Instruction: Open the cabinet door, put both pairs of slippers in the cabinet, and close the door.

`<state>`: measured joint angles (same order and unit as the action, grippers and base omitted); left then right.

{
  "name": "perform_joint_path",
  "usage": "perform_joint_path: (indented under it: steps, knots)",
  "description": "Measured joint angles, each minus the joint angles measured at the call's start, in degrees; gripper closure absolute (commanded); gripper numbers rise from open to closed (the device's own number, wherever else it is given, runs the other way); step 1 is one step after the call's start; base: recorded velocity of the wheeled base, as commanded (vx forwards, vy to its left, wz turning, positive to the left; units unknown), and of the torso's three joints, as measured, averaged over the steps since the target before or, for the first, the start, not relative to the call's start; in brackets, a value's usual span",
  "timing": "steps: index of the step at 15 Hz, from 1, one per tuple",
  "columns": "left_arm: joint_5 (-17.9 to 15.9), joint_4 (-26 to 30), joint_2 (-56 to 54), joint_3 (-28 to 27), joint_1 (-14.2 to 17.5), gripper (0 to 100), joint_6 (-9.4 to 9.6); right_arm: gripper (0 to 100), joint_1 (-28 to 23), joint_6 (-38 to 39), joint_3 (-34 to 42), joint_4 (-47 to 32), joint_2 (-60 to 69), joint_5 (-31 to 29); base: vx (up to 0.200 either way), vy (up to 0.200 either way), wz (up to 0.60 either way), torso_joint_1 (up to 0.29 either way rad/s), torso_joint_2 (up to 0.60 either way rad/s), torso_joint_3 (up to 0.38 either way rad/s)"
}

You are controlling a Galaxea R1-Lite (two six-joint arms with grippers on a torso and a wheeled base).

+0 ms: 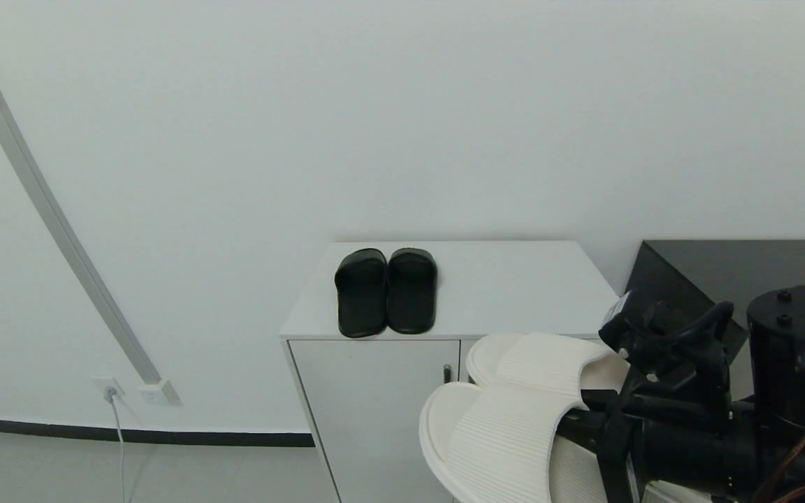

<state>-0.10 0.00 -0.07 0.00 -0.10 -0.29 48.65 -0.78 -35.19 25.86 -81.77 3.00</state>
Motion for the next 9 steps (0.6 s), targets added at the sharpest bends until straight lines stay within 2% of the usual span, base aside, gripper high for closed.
perform_joint_path:
  steps: [3, 4, 9]
  knots:
    - [-0.1, 0.1, 0.0, 0.0, 0.0, 100, -0.02, 100, 0.0, 0.0, 0.5, -0.1, 0.8, 0.0, 0.000, 0.000, 0.00, -0.154, 0.38, 0.207]
    - [-0.1, 0.1, 0.0, 0.0, 0.0, 0, -0.02, 100, 0.0, 0.0, 0.8, -0.1, 1.0, 0.0, 0.000, 0.000, 0.00, -0.217, 0.48, 0.271]
    - [-0.1, 0.1, 0.0, 0.0, 0.0, 0, 0.00, 100, 0.1, -0.1, 1.5, -0.1, 1.0, 0.1, 0.000, 0.000, 0.00, -0.225, 0.55, 0.314]
